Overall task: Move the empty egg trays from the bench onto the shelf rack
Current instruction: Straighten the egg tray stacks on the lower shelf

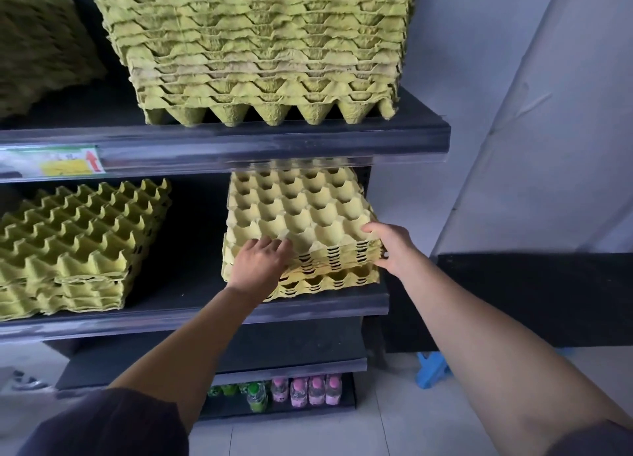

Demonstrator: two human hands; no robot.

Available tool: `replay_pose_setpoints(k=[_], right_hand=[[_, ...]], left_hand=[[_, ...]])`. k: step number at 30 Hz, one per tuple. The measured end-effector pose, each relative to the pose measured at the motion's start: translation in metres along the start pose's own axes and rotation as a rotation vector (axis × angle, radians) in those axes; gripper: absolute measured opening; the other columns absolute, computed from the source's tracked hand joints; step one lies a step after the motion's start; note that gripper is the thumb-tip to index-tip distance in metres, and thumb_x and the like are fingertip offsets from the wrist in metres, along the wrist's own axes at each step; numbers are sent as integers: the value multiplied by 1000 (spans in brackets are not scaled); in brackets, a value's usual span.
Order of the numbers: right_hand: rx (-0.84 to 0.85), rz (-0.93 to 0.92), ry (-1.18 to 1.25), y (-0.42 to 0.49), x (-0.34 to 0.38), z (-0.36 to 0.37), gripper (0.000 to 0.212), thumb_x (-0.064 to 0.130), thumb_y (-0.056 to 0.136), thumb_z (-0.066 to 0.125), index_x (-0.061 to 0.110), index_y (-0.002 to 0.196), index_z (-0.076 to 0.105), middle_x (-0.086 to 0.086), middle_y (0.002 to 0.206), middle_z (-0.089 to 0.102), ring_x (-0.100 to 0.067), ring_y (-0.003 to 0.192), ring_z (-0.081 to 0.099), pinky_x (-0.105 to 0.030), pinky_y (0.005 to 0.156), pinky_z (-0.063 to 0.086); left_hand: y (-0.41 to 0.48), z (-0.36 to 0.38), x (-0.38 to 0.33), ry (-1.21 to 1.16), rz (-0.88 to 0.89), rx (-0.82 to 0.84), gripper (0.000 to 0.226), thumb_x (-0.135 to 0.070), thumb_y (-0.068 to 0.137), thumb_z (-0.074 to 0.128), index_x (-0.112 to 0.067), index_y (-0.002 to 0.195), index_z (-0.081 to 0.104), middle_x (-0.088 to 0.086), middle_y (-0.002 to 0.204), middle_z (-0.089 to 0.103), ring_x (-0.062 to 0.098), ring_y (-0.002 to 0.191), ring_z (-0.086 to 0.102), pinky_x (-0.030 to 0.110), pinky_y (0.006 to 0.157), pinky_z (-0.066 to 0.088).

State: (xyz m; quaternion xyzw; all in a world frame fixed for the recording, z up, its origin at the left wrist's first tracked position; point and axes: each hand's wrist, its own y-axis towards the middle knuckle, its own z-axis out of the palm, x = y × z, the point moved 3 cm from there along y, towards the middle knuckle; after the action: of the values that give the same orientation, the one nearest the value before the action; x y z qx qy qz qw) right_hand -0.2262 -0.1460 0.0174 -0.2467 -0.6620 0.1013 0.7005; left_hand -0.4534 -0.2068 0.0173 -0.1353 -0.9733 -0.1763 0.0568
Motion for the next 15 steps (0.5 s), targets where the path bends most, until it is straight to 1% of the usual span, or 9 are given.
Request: replay_pose_setpoints(k=[2, 3, 4, 6, 8, 11, 12, 13, 15], right_hand=[[13, 60, -6, 7, -9, 6, 68, 40, 62, 77, 12, 120, 56, -11, 115, 59, -31, 108, 53, -47, 98, 44], [9, 65, -54, 11, -14, 8, 74, 46, 60, 76, 13, 123, 55, -11, 118, 59, -31, 110, 53, -44, 97, 44], [3, 37, -137, 12, -19, 10, 73, 47, 63, 75, 13, 124, 53, -11, 119, 58, -30, 109, 53, -40, 94, 45], [-22, -77, -319, 11, -25, 12, 55, 34, 78, 69, 12, 124, 51, -11, 120, 57, -25, 102, 52, -33, 81, 43], [-48, -166, -454, 15, -29, 12, 41, 18, 86, 57, 13, 126, 48, -12, 120, 58, -25, 97, 54, -33, 77, 45], [-76, -295, -694, 16, -31, 14, 50, 16, 91, 51, 18, 139, 37, -14, 125, 52, -33, 107, 56, -40, 86, 49], [-133, -412, -849, 12, -29, 16, 51, 18, 91, 53, 19, 140, 37, -14, 125, 50, -35, 109, 54, -42, 87, 49], [-210, -606, -984, 8, -27, 19, 48, 18, 89, 57, 18, 135, 45, -15, 122, 51, -36, 108, 55, -44, 87, 49], [-276, -1028, -1134, 0, -29, 26, 32, 20, 81, 66, 14, 112, 62, -12, 111, 58, -34, 99, 58, -46, 83, 50]], left_hand=[[5, 7, -1, -79, -100, 121, 41, -18, 83, 63, -13, 122, 48, 6, 107, 66, 27, 107, 55, 36, 83, 44], [10, 11, -3, -104, -123, 162, 45, -14, 87, 57, -16, 129, 41, 5, 116, 63, 26, 116, 49, 37, 88, 41], [13, 16, -6, -118, -132, 210, 49, -12, 89, 54, -19, 133, 34, 5, 122, 60, 26, 121, 45, 37, 91, 40], [16, 22, -11, -133, -128, 284, 55, -14, 90, 55, -21, 137, 27, 4, 130, 54, 25, 126, 40, 38, 96, 36], [17, 27, -13, -142, -126, 322, 60, -20, 88, 59, -22, 138, 25, 2, 136, 48, 24, 131, 35, 39, 101, 31], [15, 34, -13, -120, -131, 331, 62, -20, 88, 59, -22, 140, 25, 1, 140, 43, 24, 132, 31, 40, 101, 28], [15, 35, -13, -122, -136, 318, 59, -18, 89, 57, -22, 140, 26, 0, 139, 43, 24, 132, 32, 40, 100, 28], [15, 35, -12, -127, -138, 309, 57, -14, 90, 54, -23, 140, 27, 0, 139, 44, 24, 131, 32, 40, 99, 28], [15, 36, -12, -135, -128, 303, 58, -5, 89, 49, -23, 140, 28, -1, 138, 43, 23, 131, 32, 39, 99, 28]])
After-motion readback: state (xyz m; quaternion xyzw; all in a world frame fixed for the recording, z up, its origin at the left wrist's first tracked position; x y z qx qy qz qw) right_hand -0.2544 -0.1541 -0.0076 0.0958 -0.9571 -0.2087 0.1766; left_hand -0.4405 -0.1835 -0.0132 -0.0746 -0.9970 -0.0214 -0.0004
